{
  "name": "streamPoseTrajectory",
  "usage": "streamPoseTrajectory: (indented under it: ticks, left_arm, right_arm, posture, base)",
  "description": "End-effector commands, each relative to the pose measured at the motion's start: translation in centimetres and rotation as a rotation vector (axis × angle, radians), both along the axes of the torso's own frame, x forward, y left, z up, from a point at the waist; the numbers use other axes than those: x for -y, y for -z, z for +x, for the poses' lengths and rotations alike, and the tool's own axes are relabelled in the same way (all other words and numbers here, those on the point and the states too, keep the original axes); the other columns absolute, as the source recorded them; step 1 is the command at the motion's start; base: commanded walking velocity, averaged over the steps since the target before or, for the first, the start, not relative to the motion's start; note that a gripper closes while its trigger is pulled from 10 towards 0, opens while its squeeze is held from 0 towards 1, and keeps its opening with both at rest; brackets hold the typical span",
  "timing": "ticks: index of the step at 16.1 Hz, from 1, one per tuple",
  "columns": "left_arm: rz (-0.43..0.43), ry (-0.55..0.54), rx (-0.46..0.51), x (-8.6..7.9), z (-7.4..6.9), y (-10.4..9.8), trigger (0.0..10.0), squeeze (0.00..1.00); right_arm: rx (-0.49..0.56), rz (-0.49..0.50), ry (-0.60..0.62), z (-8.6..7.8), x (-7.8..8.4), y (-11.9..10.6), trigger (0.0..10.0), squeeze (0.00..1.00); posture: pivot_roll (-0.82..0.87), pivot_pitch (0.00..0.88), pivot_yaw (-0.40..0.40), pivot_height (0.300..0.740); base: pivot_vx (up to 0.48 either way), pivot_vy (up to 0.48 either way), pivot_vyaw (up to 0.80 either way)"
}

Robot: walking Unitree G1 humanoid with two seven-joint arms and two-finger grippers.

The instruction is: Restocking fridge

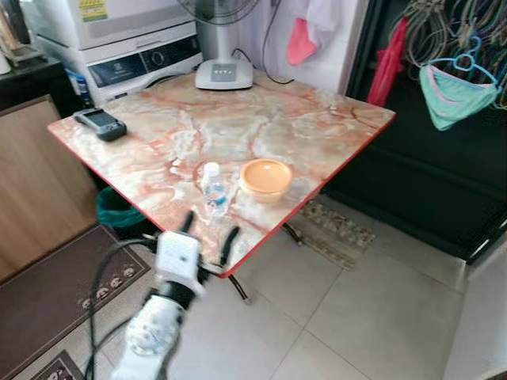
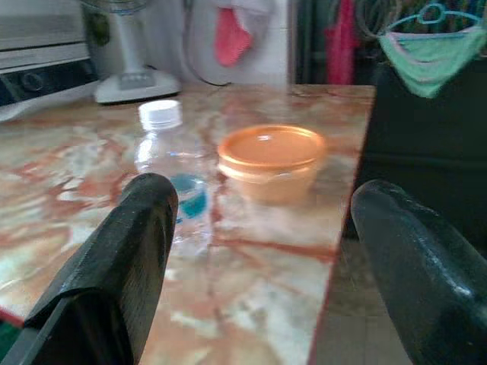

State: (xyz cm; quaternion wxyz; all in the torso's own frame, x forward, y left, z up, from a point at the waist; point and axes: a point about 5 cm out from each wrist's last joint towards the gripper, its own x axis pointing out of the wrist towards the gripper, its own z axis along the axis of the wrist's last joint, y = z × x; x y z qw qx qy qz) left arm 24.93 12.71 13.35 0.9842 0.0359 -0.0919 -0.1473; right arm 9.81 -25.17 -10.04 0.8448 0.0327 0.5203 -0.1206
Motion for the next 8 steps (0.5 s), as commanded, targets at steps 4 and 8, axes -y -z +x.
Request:
streamPoseTrajectory:
  ticks: [4, 8]
  left_arm:
    - [0.087, -0.09, 0.049, -1.2, 0.4, -1.8, 10.0, 0.0]
    - [0.075, -0.162, 0.12, -1.7, 0.9, -3.8, 10.0, 0.0]
  right_arm:
    - [0.005, -0.007, -0.016, 0.0, 0.3, -0.1, 10.0, 0.0]
    - [-0.002, -0.028, -0.059, 0.1, 0.4, -0.2, 10.0, 0.0]
  posture:
    - [0.21, 0.03, -0.021, 0.74]
    - [0.2, 0.019, -0.02, 0.74]
  base:
    - [0.0, 0.0, 0.0]
    - [0.0, 0.0, 0.0]
